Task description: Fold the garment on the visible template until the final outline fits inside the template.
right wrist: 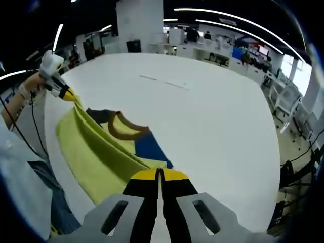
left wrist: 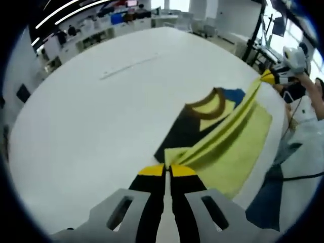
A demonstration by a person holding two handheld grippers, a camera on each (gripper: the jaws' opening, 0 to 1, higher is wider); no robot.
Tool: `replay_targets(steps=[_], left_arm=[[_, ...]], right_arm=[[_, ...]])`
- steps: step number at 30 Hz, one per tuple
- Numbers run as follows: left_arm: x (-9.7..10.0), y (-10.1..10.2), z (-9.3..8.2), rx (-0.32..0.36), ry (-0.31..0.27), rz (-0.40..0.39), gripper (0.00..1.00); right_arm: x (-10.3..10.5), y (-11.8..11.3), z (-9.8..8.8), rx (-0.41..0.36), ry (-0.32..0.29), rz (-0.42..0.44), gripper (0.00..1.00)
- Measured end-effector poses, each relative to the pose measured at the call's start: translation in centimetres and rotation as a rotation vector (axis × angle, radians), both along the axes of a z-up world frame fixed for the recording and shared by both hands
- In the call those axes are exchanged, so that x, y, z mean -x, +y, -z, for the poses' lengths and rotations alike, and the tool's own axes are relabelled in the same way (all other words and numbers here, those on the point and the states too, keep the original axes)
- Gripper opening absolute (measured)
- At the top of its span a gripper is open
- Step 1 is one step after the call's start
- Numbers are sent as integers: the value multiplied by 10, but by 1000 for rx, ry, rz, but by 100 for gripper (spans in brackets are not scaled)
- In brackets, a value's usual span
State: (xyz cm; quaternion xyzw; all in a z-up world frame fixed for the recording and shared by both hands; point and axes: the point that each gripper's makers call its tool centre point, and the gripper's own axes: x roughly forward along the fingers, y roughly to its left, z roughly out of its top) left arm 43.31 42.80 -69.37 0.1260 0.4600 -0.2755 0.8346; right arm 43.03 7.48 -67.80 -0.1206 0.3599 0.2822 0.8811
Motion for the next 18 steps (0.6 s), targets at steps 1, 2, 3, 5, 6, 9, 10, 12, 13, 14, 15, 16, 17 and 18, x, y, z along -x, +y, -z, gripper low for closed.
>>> replay_targets(steps=[1, 2, 3, 5, 6, 9, 10, 12, 13, 14, 15, 16, 17, 18], left_arm=[[-1, 0, 1, 1, 0, -2, 0], [-3, 0, 3, 4, -1, -7, 0], [-3, 0, 4, 6, -1, -10, 0], [-5, 0, 6, 6, 0, -13, 0], [-7, 1, 7, 6, -2, -18, 0], [-9, 1, 8, 7, -4, -25, 0], [-10, 1, 8, 6, -6, -27, 0], [-13, 1, 8, 8, -11, -33, 0], [-14, 1, 9, 9, -9, -35, 0], [-15, 1, 12, 8, -6, -39, 0], [-16, 1, 13, 9, -7, -43, 0], [-17, 1, 16, 11, 0, -47, 0], [-18, 2, 18, 12, 4, -49, 0], [-18, 2, 20, 12, 11, -53, 0]], right_arm=[[-1, 0, 2, -1, 3, 1, 2], [-2, 0, 3, -1, 2, 2, 2], [-4, 0, 4, 0, 1, 3, 2], [-5, 0, 7, 1, 6, 3, 2], [-6, 1, 8, 0, 4, 4, 2], [-10, 1, 9, -2, -3, 10, 2], [-11, 1, 8, -2, -6, 11, 2], [-13, 1, 8, -6, -12, 18, 2], [-14, 0, 8, -8, -13, 21, 2], [-16, 0, 10, -11, -11, 24, 2], [-17, 1, 12, -13, -11, 26, 2], [-19, 1, 14, -13, -11, 28, 2], [-20, 1, 16, -13, -8, 29, 2], [-21, 1, 18, -14, -6, 32, 2]])
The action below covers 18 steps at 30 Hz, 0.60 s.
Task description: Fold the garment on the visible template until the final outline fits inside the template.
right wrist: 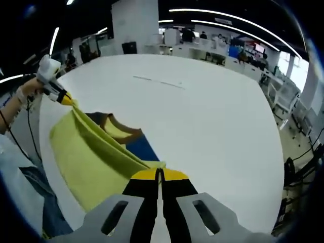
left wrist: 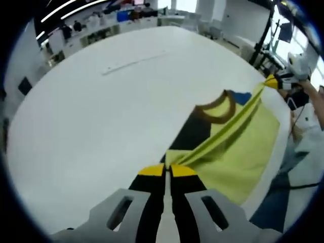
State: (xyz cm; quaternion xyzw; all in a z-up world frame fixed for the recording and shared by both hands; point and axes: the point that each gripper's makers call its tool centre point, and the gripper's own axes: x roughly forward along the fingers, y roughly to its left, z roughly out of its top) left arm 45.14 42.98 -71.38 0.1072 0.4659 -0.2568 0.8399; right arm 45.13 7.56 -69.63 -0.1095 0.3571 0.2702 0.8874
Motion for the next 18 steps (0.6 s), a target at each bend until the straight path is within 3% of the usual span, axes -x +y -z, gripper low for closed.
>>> replay_targets(steps=[18], left_arm=[[-8, 2, 24, 20, 31, -37, 0]], right_arm=[[-12, -2, 30, 5, 29, 29, 2]])
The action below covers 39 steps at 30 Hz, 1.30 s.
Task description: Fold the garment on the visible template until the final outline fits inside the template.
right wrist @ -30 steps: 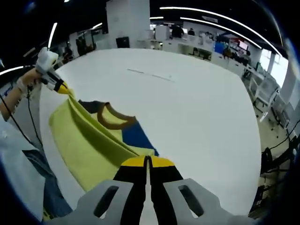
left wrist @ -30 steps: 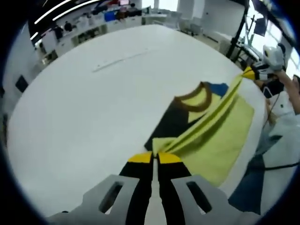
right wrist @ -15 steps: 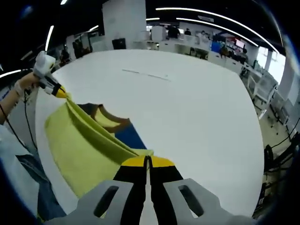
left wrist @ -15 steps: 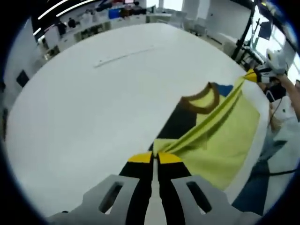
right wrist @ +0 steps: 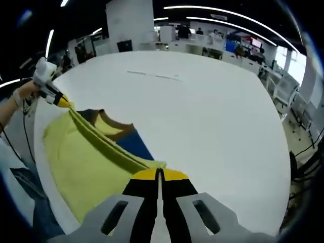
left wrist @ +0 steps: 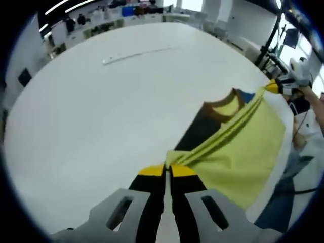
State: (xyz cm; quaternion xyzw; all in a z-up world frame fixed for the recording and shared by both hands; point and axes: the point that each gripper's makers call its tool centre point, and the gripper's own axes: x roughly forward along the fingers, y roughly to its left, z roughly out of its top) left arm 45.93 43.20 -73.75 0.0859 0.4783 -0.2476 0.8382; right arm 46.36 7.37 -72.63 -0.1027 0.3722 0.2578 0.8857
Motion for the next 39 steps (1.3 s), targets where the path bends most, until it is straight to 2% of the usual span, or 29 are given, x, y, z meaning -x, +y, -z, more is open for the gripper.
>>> replay_targets(steps=[17, 28, 32, 39], left_arm=[[-6, -1, 15, 1, 16, -17, 0], [-7, 0, 22, 7, 35, -29, 0], [-6, 0, 22, 16, 36, -35, 0], [-7, -1, 22, 3, 22, -16, 0]], right_arm=[[-8, -1, 20, 12, 29, 9, 2], [-2, 0, 36, 51, 46, -6, 3], [-2, -1, 34, 27, 44, 12, 3], [-3, -1, 34, 47, 34, -3, 5]])
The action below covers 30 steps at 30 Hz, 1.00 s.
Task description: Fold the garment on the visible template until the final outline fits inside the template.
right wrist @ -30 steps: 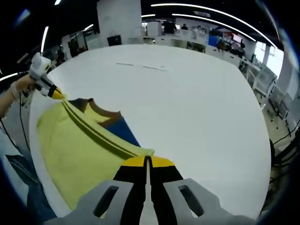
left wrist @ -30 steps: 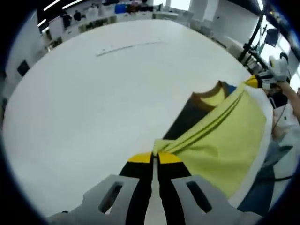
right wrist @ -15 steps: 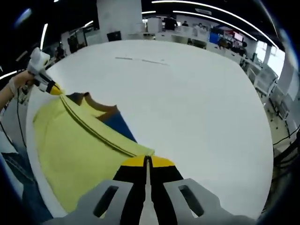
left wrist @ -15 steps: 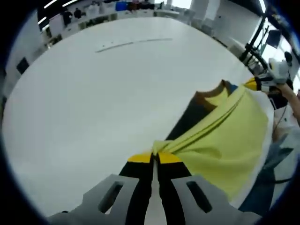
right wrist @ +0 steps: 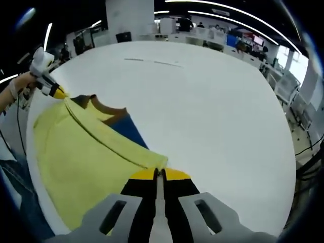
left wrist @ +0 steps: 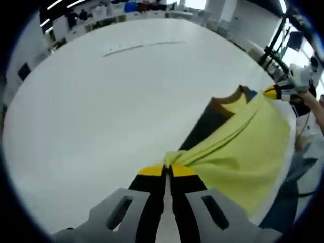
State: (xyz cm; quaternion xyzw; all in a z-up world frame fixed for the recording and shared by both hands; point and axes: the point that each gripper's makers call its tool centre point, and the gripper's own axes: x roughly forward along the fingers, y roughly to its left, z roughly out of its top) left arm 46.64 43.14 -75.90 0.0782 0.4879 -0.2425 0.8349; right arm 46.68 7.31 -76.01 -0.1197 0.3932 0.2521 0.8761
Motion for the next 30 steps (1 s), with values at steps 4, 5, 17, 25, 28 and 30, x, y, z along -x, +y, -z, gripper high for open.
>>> replay_targets(steps=[4, 5, 17, 25, 28, 30], left_arm=[[0, 3, -2, -8, -20, -5, 3], [0, 4, -4, -9, -26, -8, 3], [1, 8, -11, -3, -57, -36, 9], [1, 8, -21, -10, -102, -31, 13], [0, 9, -26, -17, -123, -31, 17], [0, 10, -30, -17, -133, -34, 19]], right_arm=[[0, -1, -2, 10, -11, -2, 7], [1, 0, -3, 10, -12, -3, 7], [4, -2, -9, 23, -39, -4, 9], [5, -2, -18, 19, -70, 0, 12], [6, -3, -20, 16, -75, 1, 13], [6, -3, -23, 17, -84, 3, 14]])
